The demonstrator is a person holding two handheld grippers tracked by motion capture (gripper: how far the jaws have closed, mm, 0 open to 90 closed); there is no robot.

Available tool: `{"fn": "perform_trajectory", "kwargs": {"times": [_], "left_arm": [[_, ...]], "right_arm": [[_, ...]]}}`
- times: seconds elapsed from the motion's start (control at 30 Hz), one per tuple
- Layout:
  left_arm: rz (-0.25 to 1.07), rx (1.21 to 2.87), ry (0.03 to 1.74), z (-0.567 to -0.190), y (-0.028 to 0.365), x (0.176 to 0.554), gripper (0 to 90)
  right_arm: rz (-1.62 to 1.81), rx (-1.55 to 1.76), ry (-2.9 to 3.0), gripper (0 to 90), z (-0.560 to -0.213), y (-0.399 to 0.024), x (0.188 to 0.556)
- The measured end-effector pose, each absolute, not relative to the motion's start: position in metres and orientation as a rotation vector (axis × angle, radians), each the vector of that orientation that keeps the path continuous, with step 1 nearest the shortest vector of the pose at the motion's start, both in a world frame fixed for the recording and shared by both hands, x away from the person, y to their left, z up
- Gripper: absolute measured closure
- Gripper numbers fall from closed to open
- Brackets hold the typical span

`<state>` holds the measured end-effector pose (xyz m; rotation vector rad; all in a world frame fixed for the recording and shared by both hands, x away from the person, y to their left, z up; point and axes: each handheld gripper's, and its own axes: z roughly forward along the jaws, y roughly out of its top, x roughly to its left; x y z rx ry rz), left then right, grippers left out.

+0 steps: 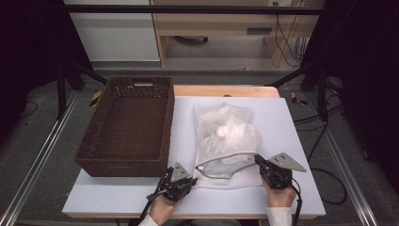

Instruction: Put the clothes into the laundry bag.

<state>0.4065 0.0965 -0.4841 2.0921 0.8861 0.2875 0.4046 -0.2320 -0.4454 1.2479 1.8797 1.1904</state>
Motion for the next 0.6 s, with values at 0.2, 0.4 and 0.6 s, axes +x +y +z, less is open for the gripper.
{"fn": "perform_trajectory", "kwargs": {"times": [0.2, 0.4, 0.6], "left_arm": [[0.284, 2.091, 0.898, -0.485, 0.096, 0.407, 84.0], [0.306, 2.05, 0.892, -0.475, 0.097, 0.412, 49.0], [0.317, 2.024, 0.902, -0.464, 0.089, 0.432, 42.6]], "right_arm": [[1.103, 1.292, 2.054, 89.5, -0.469, -0.231, 0.401], [1.035, 1.3, 2.135, 75.6, -0.484, -0.223, 0.408], [1.143, 1.319, 1.977, 53.0, -0.472, -0.246, 0.393]]}}
